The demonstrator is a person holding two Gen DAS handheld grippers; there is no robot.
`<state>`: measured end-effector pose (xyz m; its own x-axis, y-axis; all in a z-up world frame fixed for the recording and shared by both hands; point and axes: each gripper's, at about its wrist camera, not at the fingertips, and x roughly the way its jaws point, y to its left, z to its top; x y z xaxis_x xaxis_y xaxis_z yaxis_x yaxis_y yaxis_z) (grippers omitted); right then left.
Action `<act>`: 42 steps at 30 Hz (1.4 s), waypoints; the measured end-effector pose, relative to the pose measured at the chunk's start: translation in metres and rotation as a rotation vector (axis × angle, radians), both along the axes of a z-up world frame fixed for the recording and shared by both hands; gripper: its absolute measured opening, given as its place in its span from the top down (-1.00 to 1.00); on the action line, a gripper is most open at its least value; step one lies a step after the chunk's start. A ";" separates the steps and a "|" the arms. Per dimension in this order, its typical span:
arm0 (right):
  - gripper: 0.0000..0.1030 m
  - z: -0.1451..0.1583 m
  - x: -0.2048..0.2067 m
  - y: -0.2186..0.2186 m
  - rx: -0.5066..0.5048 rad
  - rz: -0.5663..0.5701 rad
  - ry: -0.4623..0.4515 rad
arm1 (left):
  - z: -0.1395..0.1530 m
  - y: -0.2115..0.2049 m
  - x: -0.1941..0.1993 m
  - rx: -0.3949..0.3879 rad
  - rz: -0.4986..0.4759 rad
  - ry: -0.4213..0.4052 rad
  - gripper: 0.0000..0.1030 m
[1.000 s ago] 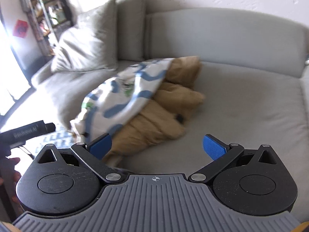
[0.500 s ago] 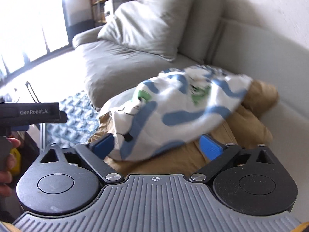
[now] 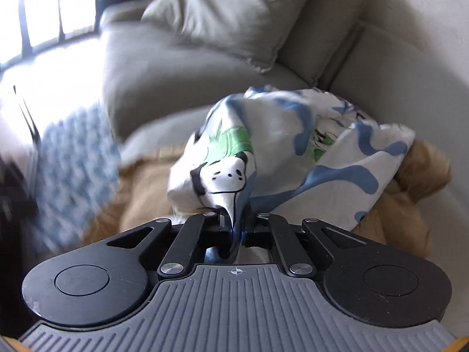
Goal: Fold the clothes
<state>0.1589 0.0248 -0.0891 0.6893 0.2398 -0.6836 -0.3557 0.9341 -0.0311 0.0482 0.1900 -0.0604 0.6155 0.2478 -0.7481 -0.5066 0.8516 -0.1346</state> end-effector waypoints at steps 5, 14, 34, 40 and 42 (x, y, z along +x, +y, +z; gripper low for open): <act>0.97 0.089 -0.011 -0.127 0.220 -0.350 -0.226 | 0.022 -0.050 -0.005 0.096 -0.208 -0.091 -0.98; 0.96 0.107 -0.229 -0.363 0.376 -0.894 -0.297 | 0.032 -0.184 -0.016 0.089 -0.663 -0.186 -0.98; -0.13 0.006 -0.308 -0.443 0.444 -0.986 0.049 | -0.019 -0.340 -0.026 0.023 -0.902 0.063 -0.98; -0.20 -0.015 -0.253 -0.429 0.183 -0.834 0.033 | -0.018 -0.354 -0.029 0.054 -0.920 0.048 -0.98; -0.42 -0.022 -0.233 -0.423 0.094 -0.776 0.030 | -0.019 -0.348 -0.029 0.047 -0.906 0.045 -0.98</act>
